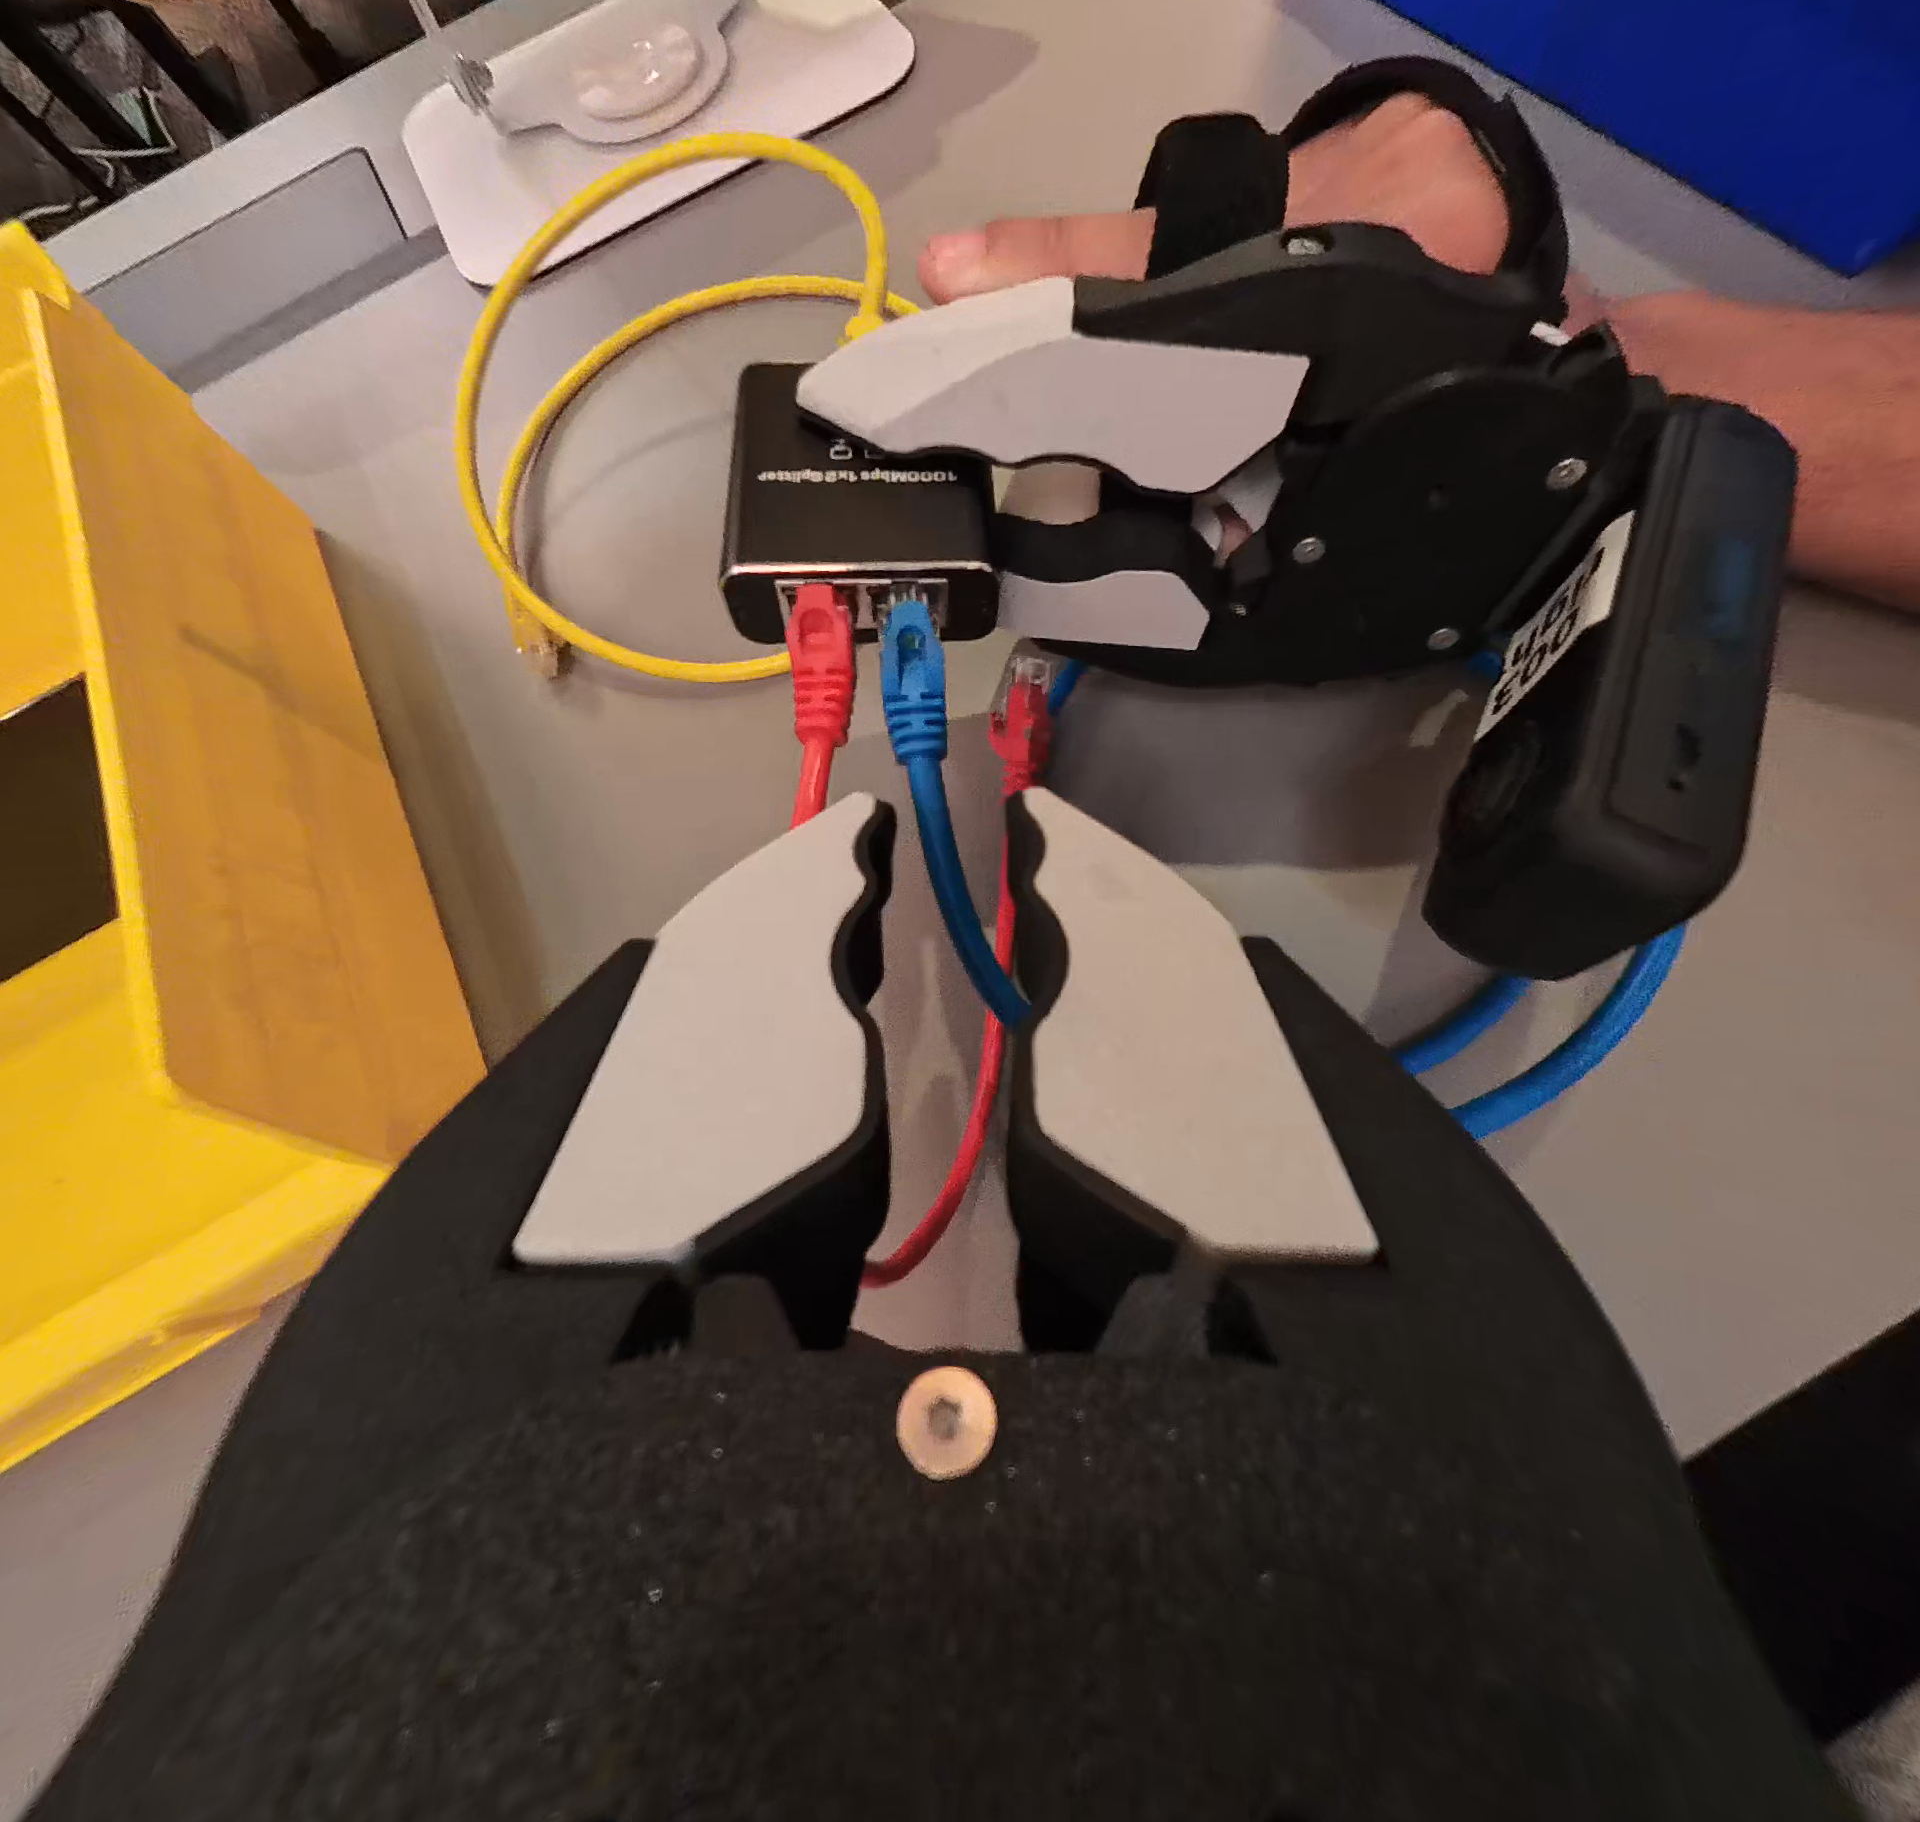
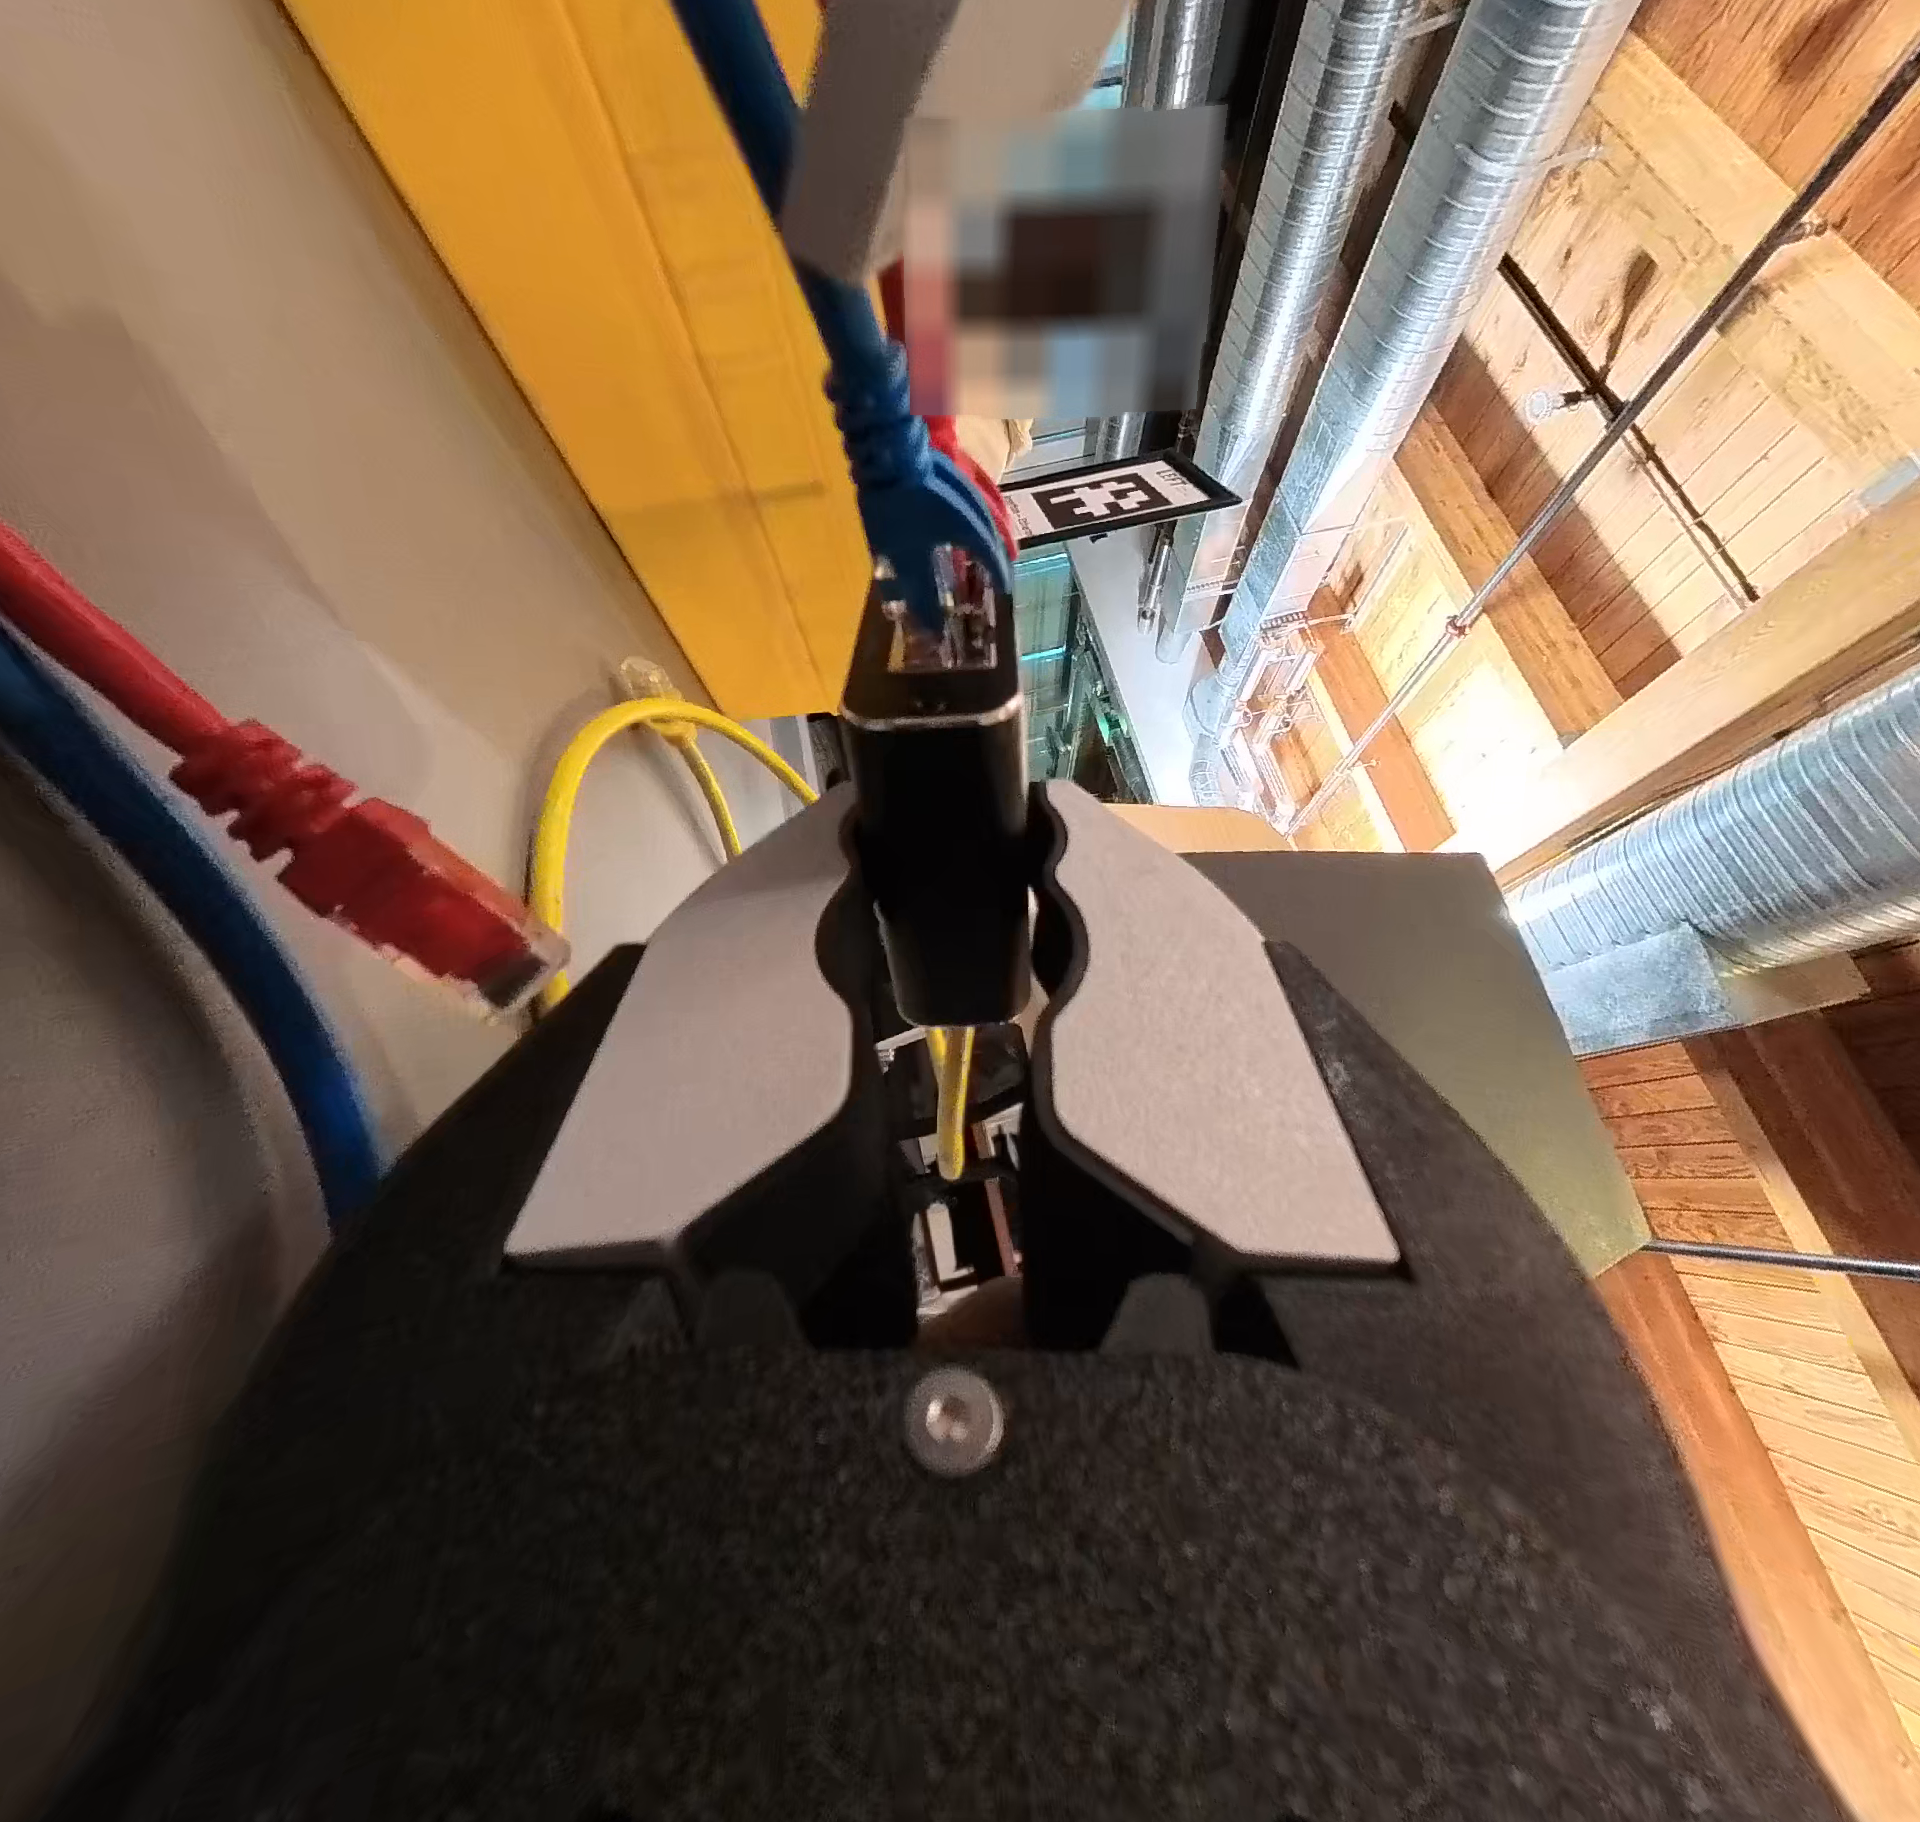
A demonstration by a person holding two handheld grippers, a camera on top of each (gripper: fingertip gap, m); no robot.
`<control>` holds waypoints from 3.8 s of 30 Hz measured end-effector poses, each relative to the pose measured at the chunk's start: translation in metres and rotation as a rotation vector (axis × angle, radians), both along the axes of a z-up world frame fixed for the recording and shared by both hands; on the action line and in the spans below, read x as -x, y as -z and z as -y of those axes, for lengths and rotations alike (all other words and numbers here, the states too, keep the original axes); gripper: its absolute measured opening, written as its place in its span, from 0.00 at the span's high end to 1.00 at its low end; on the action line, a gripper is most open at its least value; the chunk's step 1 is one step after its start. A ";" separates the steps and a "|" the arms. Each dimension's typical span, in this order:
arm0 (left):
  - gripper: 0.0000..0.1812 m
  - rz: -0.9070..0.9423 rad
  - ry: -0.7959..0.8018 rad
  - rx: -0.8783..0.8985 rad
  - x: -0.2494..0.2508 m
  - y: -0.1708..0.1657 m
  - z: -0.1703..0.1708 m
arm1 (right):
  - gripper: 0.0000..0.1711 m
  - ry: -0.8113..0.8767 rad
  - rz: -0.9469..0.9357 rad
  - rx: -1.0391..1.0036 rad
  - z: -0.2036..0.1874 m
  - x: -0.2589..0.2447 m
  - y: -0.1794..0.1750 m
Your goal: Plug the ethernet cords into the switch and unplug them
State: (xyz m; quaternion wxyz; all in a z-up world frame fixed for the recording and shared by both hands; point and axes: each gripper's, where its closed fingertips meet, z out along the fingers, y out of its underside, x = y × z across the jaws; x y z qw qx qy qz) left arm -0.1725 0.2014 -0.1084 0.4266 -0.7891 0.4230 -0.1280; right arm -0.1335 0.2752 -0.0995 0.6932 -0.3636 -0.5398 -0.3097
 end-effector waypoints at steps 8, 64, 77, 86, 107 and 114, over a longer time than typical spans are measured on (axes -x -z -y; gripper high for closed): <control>0.92 -0.076 -0.034 0.036 0.010 0.024 0.005 | 0.85 -0.008 0.013 -0.034 0.004 0.002 -0.003; 0.97 -0.188 0.115 -0.053 0.001 0.018 -0.023 | 0.86 0.120 0.135 0.058 -0.004 0.008 0.015; 0.84 0.415 0.108 -0.099 0.052 -0.099 0.022 | 0.85 0.271 -0.158 0.218 -0.035 -0.069 -0.037; 0.84 0.343 -0.058 0.315 0.118 0.044 0.032 | 0.85 0.326 -0.528 0.470 -0.013 -0.191 -0.246; 0.85 0.291 -0.034 0.321 0.115 0.054 0.036 | 0.85 0.801 -0.653 0.968 -0.020 -0.447 -0.169; 0.86 0.270 -0.045 0.307 0.119 0.056 0.034 | 0.85 0.939 -0.580 1.450 -0.003 -0.450 0.011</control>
